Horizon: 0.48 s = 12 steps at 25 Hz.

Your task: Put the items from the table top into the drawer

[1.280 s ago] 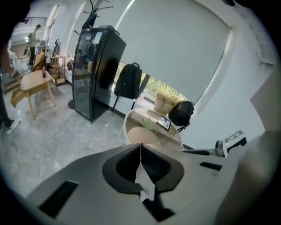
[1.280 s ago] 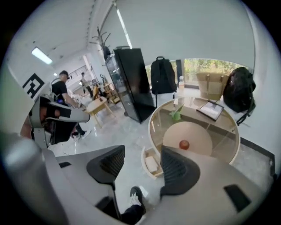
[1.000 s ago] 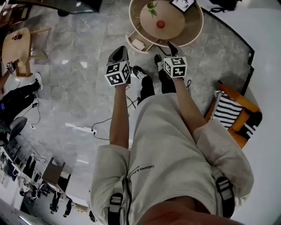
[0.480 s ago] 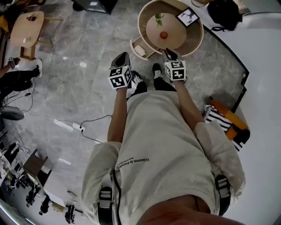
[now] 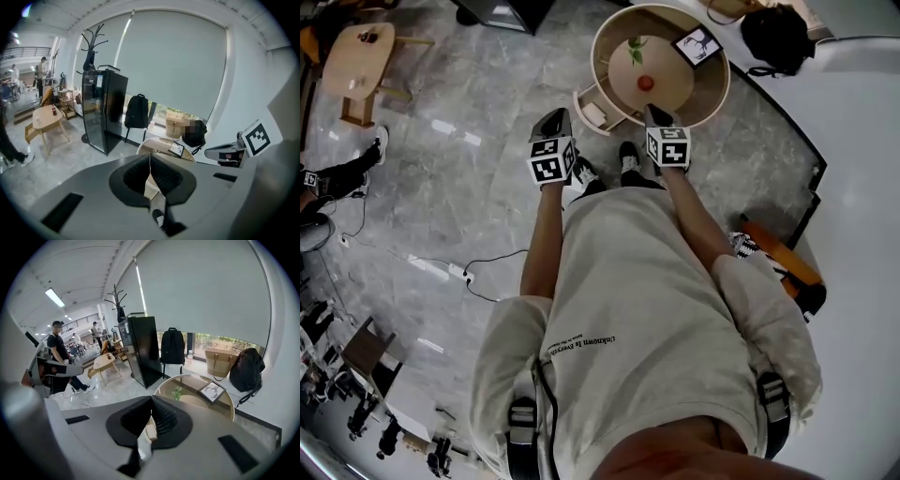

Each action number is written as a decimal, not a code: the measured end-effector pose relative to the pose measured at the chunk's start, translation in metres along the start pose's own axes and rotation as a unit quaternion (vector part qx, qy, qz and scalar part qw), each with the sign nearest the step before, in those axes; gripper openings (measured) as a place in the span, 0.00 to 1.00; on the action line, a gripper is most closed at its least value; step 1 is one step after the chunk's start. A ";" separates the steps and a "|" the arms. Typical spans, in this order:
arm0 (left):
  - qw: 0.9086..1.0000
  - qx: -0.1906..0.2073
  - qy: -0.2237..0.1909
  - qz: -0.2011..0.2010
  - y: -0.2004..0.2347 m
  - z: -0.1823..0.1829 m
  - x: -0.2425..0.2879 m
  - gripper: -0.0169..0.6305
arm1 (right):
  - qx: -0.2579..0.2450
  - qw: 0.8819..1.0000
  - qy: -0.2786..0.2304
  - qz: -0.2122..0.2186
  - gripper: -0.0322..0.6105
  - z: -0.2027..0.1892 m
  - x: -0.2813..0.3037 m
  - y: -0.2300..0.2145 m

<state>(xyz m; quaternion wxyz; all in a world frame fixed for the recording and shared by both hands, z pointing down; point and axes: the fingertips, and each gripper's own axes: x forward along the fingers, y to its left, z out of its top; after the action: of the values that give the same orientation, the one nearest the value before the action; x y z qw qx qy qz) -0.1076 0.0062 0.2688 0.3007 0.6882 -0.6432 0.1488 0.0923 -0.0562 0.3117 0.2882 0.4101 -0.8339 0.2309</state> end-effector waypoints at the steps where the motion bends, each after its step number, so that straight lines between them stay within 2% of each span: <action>1: 1.000 0.001 0.002 -0.001 0.000 -0.001 0.002 0.06 | -0.001 1.000 0.000 -0.001 0.10 0.001 0.001 -0.001; 12: 0.999 0.023 0.010 -0.023 -0.013 0.002 0.024 0.06 | -0.022 1.000 -0.019 0.000 0.10 0.018 0.011 -0.007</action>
<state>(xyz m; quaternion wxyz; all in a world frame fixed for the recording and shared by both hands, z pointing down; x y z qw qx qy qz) -0.0918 -0.0149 0.2784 0.2948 0.7081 -0.6206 0.1631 0.0873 -0.0774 0.3072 0.2809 0.4082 -0.8441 0.2049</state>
